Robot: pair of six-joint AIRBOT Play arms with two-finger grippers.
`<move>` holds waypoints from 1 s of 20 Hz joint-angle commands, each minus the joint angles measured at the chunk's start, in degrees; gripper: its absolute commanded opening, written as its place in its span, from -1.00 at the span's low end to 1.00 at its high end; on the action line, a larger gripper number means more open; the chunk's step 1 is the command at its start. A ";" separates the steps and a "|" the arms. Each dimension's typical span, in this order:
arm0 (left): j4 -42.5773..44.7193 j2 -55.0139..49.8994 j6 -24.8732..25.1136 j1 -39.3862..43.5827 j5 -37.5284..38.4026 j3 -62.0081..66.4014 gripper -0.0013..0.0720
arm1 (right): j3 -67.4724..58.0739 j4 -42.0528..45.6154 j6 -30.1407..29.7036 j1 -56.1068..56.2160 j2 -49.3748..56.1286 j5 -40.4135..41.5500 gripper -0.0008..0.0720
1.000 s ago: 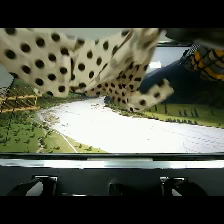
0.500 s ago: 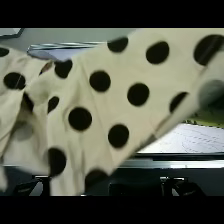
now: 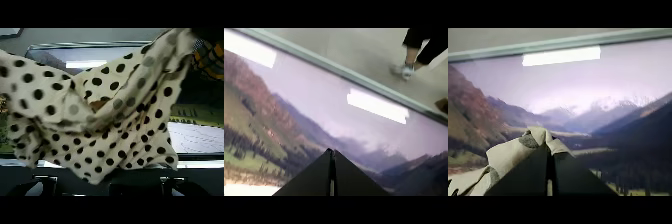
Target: Fold the clothes and pants, and hang the long-sleeved shirts on hangers.
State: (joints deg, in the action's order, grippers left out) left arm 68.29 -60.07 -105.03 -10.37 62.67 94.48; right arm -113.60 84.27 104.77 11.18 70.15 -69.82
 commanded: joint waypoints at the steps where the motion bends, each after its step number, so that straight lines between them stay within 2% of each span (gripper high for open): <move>1: -0.74 -16.15 0.07 3.19 -3.32 -4.46 -0.92 | 0.31 1.90 3.17 0.09 17.46 -0.09 -0.89; 5: -0.83 -34.58 -0.09 8.68 -6.36 -4.42 -0.92 | 0.28 0.42 8.90 0.09 35.74 3.96 -0.89; 8: -0.85 -40.26 -2.12 10.62 -6.38 -4.37 -0.92 | 0.28 -4.76 10.54 0.09 41.83 3.63 -0.88; 9: -0.85 -40.30 -2.12 10.80 -6.38 -4.35 -0.90 | 0.24 -5.75 10.47 0.09 41.72 2.84 -0.72; 10: -0.85 -39.78 -2.08 10.64 -5.99 -4.13 -0.70 | 0.04 -5.81 9.81 0.04 40.79 1.42 -0.38; 11: -0.83 -38.88 -1.62 10.03 -4.63 -3.34 -0.32 | 0.02 -5.49 7.37 -0.09 39.21 -0.13 0.03; 12: -0.83 -37.59 -1.46 9.22 -3.02 -2.47 0.40 | 0.04 -5.40 3.37 -0.63 36.87 -2.43 0.35; 13: -0.81 -35.65 -1.46 7.98 -1.07 -1.75 1.00 | 0.04 -5.31 -0.66 -1.53 34.32 -5.29 0.49; 16: -0.76 -27.76 1.31 2.97 4.09 -2.14 1.00 | 0.07 -3.10 -9.11 -6.10 25.16 -14.43 0.57; 18: -0.76 -21.14 3.37 -0.70 5.97 -6.86 1.00 | 2.43 -3.08 -10.80 -10.43 19.45 -19.80 0.57; 20: -0.79 -13.92 3.74 -3.39 5.03 -16.70 1.00 | 10.71 -5.92 -10.25 -13.84 13.05 -21.70 0.57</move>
State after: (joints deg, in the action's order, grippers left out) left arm 67.51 -82.37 -103.15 -9.85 66.02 85.95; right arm -109.60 80.73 97.49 1.87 91.20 -85.06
